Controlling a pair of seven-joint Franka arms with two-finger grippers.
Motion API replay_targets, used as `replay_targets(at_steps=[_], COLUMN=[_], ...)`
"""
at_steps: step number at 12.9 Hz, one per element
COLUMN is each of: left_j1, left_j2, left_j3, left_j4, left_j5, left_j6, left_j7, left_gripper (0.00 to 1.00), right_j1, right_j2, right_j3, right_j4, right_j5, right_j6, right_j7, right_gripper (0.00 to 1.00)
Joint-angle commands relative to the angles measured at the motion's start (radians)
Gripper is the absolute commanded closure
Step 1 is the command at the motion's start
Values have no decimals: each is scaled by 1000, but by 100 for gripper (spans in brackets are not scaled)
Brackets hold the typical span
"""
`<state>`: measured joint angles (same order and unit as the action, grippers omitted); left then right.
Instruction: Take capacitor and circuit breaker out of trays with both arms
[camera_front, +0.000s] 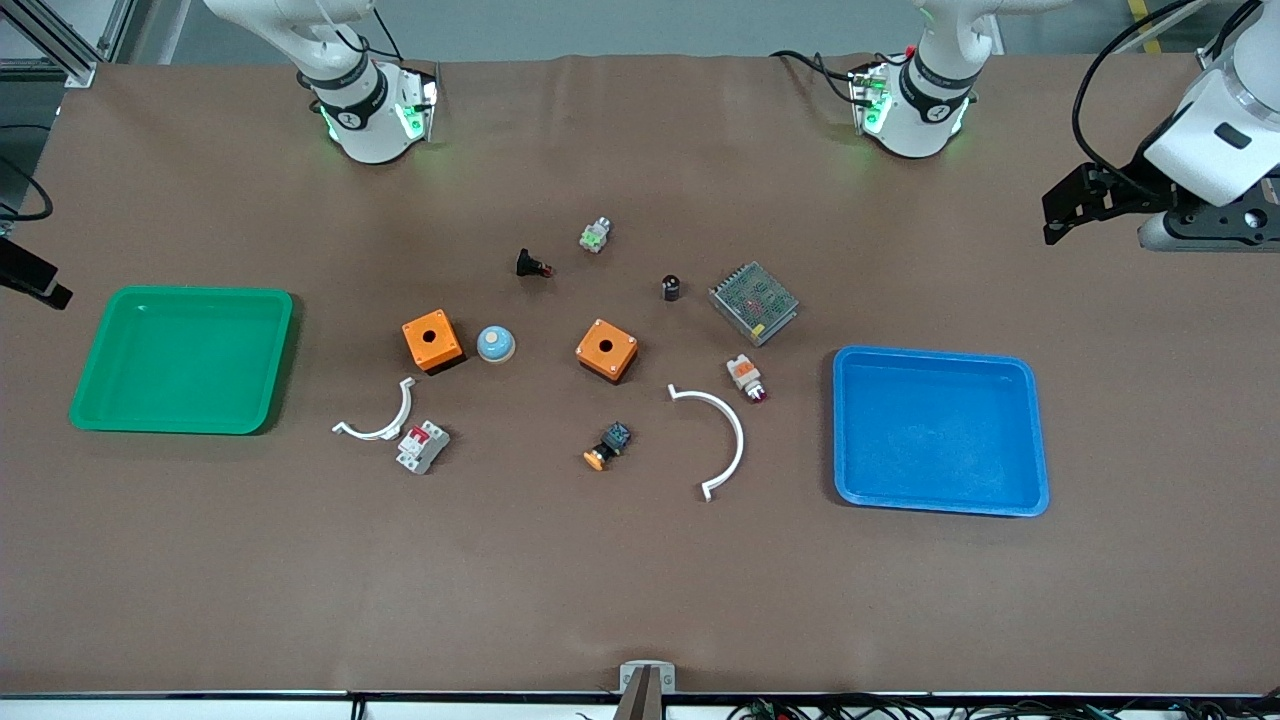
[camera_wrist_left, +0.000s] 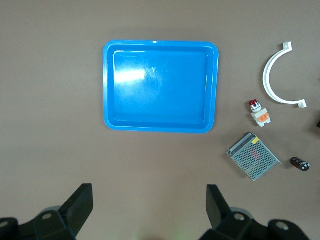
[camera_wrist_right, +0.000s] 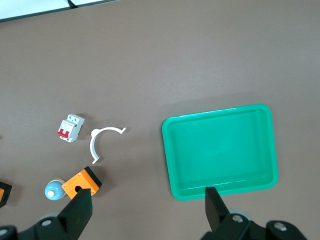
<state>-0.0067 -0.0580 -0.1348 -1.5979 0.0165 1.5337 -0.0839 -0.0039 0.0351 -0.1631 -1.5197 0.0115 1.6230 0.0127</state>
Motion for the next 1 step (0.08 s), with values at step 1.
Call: replay_targets(at_steps=[1], left_j1=[4], left_j2=[14], left_j3=[-2], left_j4=[30], left_j5=[3], left_j6=[-15], left_j7=[9], left_gripper=[0], right_j1=[-14], right_j2=[-37], right_j3=[14], right_j4=[-39], right_j5=[-16], right_j6=[8], right_j7=[6], right_gripper=[0])
